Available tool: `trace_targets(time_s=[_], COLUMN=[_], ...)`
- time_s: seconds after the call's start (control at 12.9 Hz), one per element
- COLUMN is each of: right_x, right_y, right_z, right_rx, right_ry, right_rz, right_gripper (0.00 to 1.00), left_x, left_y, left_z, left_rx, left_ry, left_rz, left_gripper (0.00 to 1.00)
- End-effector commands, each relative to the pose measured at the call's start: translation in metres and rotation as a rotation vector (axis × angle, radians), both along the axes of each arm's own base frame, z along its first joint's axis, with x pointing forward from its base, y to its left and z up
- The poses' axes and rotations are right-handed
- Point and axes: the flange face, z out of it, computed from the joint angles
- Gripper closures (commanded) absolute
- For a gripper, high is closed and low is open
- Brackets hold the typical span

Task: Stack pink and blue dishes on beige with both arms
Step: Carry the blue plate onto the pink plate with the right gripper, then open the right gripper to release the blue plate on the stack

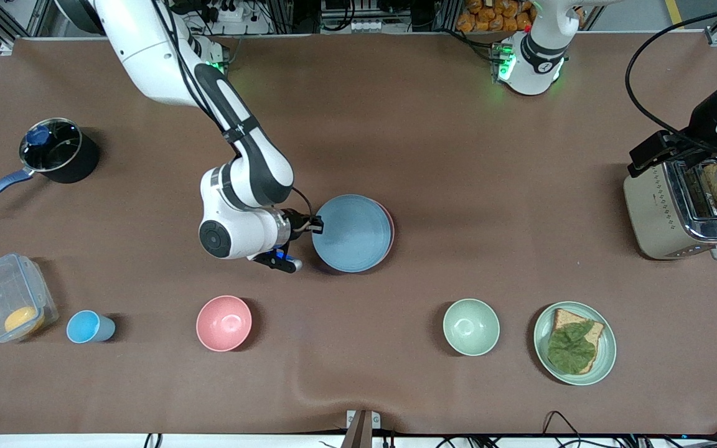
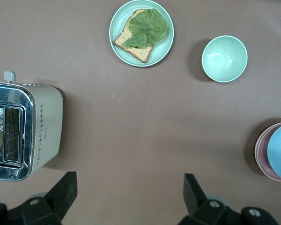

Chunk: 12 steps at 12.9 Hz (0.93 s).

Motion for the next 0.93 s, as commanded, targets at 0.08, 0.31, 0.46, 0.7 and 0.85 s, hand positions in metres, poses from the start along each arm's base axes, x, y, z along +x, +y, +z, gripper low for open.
trace_targets(time_s=[0.08,0.31,0.46,0.7,0.85], right_x=[-0.006,-0.012,-0.013,-0.012,-0.007], right_y=[0.019,0.024,0.022,0.019,0.015], right_z=[-0.005,-0.013,-0.015,-0.02,-0.017], right_rx=[0.006,0.0,-0.004,-0.005,-0.005], right_ry=[0.016,0.027,0.037,0.038,0.034], right_rz=[0.005,0.016,0.019,0.016,0.007], right_gripper=[1.0,1.0,1.0,0.0,0.0], left_x=[-0.004,0.0,0.0,0.0,0.0], left_y=[-0.001,-0.002,-0.003,-0.006,-0.007], left_z=[0.003,-0.002,-0.002,-0.002,-0.002], left_rx=[-0.018,-0.015,-0.012,-0.017,-0.017], left_ry=[0.009,0.018,0.016,0.016,0.016], left_rz=[-0.027,-0.029,-0.033,-0.036,-0.039], left_gripper=[0.0,0.0,0.0,0.0,0.0])
